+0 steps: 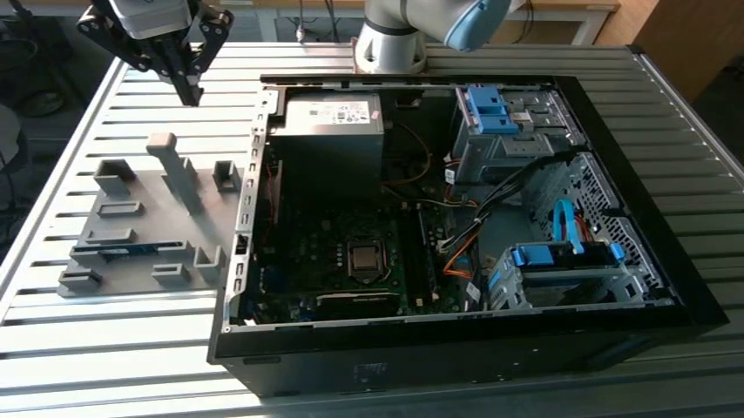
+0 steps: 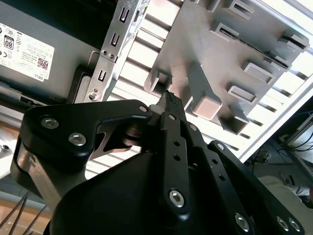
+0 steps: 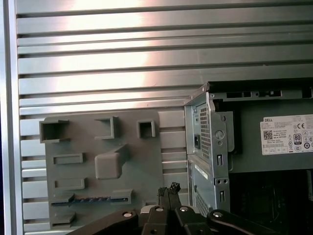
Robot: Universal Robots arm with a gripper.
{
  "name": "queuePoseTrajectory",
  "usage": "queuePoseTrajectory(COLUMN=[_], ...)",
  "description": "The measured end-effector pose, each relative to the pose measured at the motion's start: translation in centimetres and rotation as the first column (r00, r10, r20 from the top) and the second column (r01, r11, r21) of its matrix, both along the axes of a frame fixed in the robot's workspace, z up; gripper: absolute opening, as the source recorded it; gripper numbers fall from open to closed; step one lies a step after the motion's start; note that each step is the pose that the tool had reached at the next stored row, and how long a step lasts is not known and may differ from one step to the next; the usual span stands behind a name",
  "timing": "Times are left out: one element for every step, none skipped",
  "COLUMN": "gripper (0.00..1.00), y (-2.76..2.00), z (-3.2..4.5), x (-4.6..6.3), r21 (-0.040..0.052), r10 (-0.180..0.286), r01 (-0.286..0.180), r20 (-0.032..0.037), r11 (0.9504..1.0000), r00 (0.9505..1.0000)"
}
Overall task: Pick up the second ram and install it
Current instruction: 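Reach for the second ram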
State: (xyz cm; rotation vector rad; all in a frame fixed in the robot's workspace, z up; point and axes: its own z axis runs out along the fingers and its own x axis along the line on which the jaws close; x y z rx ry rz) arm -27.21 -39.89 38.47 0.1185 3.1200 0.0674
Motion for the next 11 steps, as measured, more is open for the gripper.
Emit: queuePoseTrajectory(gripper=[0.11,0.11,0.11,0.11,0.11,0.11,0.11,0.11,0.11,0.11,0.11], y=[0.0,0.0,0.0,0.0,0.0,0.0,0.0,0.0,0.0,0.0,0.0], z=[0.0,0.0,0.0,-0.01,-0.01,-0.01,-0.02,-0.02,-0.02,-0.03,-0.03], x=[-0.04,-0.09,-0.13,-0.17,-0.22,-0.26,-0.3,-0.34,-0.38,-0.43,-0.47], r21=[0.0,0.0,-0.0001,0.0,-0.0001,-0.0001,0.0,0.0,0.0,0.0,0.0], r10=[0.0,0.0,0.0,0.0,0.0,0.0,0.0,0.0,0.0,0.0,0.0], r01=[0.0,0.0,0.0,0.0,0.0,0.0,0.0,0.0,0.0,0.0,0.0], r20=[-0.0001,-0.0001,-0.0001,-0.0002,-0.0002,-0.0002,-0.0002,-0.0002,-0.0003,-0.0003,-0.0003], r11=[1.0,1.0,1.0,1.0,1.0,1.0,1.0,1.0,1.0,1.0,1.0], r00=[1.0,1.0,1.0,1.0,1.0,1.0,1.0,1.0,1.0,1.0,1.0])
